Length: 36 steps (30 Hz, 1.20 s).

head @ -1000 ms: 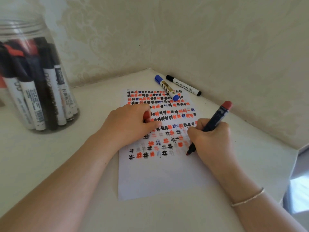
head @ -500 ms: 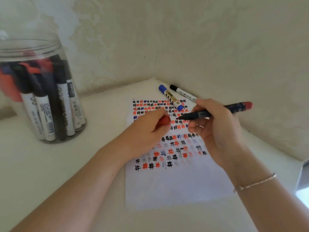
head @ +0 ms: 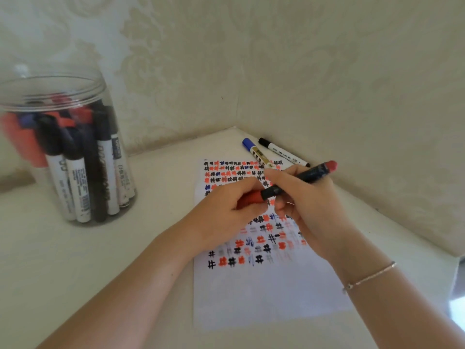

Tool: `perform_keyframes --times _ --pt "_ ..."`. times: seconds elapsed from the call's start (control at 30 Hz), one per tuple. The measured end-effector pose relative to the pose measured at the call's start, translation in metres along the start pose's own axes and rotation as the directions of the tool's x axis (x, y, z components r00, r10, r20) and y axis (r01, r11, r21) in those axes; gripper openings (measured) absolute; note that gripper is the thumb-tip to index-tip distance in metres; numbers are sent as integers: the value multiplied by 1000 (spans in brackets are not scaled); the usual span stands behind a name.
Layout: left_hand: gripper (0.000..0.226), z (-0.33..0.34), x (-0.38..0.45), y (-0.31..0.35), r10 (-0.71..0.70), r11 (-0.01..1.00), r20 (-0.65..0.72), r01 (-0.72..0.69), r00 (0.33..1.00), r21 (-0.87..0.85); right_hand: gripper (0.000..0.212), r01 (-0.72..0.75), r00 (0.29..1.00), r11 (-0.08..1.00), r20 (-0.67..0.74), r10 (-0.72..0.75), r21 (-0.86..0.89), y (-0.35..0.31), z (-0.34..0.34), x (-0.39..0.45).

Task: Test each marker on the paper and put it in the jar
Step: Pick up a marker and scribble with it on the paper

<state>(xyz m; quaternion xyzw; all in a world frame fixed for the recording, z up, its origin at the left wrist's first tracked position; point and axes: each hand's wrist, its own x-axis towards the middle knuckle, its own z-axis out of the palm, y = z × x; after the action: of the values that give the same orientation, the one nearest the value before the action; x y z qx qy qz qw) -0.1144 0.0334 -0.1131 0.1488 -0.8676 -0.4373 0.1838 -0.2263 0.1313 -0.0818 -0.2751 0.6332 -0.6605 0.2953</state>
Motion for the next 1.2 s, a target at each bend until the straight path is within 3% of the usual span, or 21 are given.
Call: perform_keyframes --times 0.13,0.2,0.3,0.37,0.47,0.7,0.8,0.97,1.07,1.2 --pt "24 -2 0 2 6 980 -14 -8 1000 -201 18 -14 992 1000 124 11 27 0 5 2" --pt "23 -4 1 0 -26 976 -30 19 999 -218 28 -55 983 997 178 45 55 -6 4 3" --pt "13 -8 1 5 -43 939 -38 27 998 -342 41 -19 997 993 76 28 -121 -17 1 8" --pt "19 -9 1 9 -65 906 -74 28 995 -422 36 58 998 973 4 -58 -224 -20 4 8" --pt "29 -8 0 10 -101 891 -122 35 987 -452 17 123 992 976 -5 -126 -179 -16 16 4" --pt "6 -5 -5 5 -176 806 -152 54 973 -590 25 193 981 968 6 -194 -161 -6 25 -5" --pt "14 -16 -1 7 -172 713 -204 -21 964 -701 27 189 981 979 -30 -192 -73 -10 27 -6" --pt "29 -32 -7 22 -265 489 -357 -194 896 -851 17 103 993 957 31 -115 270 -29 46 -8" --pt "28 -41 -8 35 -281 516 -450 -262 848 -815 10 45 985 932 142 -102 359 -41 62 -6" --pt "31 -76 -8 63 -173 682 -640 -378 749 -626 14 45 936 937 313 -161 346 -61 77 1"
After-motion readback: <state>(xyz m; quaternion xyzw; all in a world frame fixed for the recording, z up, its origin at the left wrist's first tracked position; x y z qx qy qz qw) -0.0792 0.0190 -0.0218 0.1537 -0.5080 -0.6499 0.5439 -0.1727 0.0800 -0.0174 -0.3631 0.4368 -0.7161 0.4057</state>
